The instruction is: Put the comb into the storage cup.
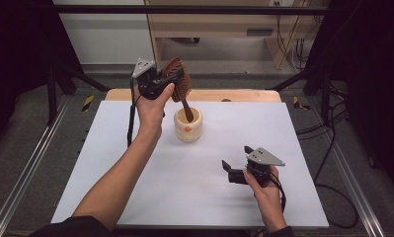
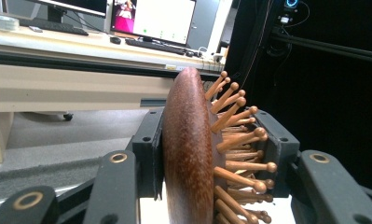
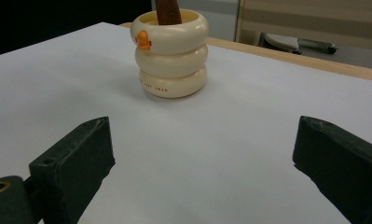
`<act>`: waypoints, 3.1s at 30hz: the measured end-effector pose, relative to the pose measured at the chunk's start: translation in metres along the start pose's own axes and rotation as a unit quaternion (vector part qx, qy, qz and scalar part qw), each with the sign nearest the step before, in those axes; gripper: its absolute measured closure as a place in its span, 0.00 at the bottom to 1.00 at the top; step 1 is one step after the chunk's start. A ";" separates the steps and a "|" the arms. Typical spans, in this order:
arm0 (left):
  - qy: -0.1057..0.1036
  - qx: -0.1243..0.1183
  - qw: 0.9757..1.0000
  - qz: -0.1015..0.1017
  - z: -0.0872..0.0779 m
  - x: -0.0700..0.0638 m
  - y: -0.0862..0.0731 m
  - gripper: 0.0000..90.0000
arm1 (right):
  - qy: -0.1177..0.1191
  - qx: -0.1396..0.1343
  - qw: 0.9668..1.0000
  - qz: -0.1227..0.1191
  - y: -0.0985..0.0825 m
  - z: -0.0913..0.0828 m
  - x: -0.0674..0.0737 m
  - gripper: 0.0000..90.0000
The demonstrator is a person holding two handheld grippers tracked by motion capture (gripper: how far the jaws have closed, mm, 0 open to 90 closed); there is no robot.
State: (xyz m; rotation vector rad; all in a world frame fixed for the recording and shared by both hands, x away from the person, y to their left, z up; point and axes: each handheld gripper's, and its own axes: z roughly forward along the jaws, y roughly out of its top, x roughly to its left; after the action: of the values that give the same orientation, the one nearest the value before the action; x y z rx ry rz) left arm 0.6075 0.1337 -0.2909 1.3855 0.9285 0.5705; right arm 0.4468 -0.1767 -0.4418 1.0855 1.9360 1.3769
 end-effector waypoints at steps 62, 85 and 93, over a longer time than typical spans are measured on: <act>0.003 0.039 0.999 0.004 0.022 -0.003 -0.041 0.56 | 0.028 0.014 1.000 -0.002 -0.002 0.005 0.002 0.07; -0.001 0.045 0.999 -0.006 0.024 -0.003 -0.048 0.56 | 0.032 0.019 0.999 -0.005 -0.003 0.006 0.003 0.07; -0.001 0.047 0.999 -0.008 0.024 -0.003 -0.050 0.56 | 0.035 0.021 0.999 -0.004 -0.003 0.007 0.003 0.07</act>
State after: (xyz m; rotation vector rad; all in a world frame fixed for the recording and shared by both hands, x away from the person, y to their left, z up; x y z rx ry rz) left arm 0.6172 0.1109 -0.3408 1.4604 0.9745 0.5180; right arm 0.4491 -0.1710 -0.4471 1.0596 2.0250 1.3928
